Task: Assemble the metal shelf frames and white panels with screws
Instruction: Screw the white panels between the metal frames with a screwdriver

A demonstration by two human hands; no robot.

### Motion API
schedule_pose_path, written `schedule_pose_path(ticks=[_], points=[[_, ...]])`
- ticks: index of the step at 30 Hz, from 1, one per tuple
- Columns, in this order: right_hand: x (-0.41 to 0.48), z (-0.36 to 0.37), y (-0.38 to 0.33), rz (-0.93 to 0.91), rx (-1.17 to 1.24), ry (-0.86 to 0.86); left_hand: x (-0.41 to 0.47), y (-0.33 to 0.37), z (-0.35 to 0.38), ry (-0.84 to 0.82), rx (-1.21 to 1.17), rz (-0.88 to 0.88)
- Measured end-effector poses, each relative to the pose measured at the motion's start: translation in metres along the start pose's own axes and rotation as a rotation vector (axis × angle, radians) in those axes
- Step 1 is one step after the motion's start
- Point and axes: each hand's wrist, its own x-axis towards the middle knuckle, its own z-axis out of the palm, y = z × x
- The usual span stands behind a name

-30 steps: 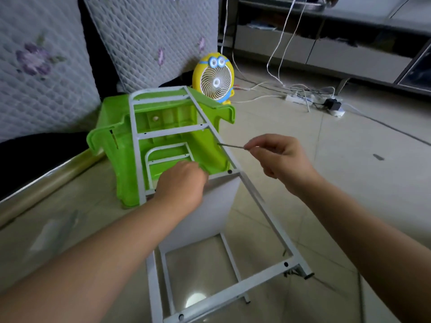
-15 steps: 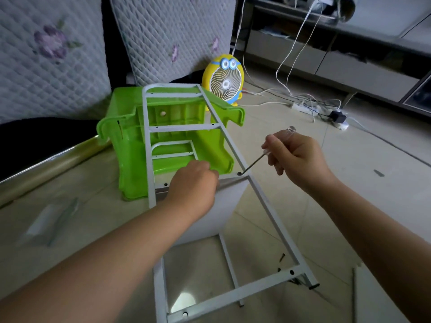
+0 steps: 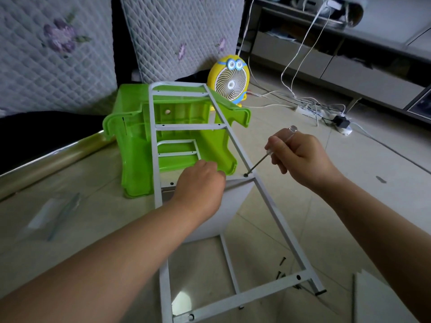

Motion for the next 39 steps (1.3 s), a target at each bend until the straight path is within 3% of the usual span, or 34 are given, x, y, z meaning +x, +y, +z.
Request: schedule_pose_path(ticks=[6,17,24,29,35,39], points=[[0.008,-0.002,-0.013,0.039,-0.07,-0.063,0.0,0.0,0.0,-0.013,0.009,-0.003],[0.032,-0.005,-0.045,0.029,-0.425,-0.297,0.001,-0.004,0.001,-0.001,-0.073,0.002],[0.037,-0.011,-0.047,0.044,-0.43,-0.325,0.001,-0.005,0.0,-0.008,-0.081,0.015],[0.034,-0.009,-0.055,-0.043,-0.611,-0.371,0.002,-0.006,-0.001,-0.032,-0.054,0.038],[0.035,-0.01,-0.056,-0.13,-0.669,-0.281,0.002,-0.008,-0.001,-0.031,-0.052,0.045],[0.034,-0.02,-0.055,-0.144,-0.726,-0.368,0.003,-0.008,0.0,-0.023,-0.045,0.05]])
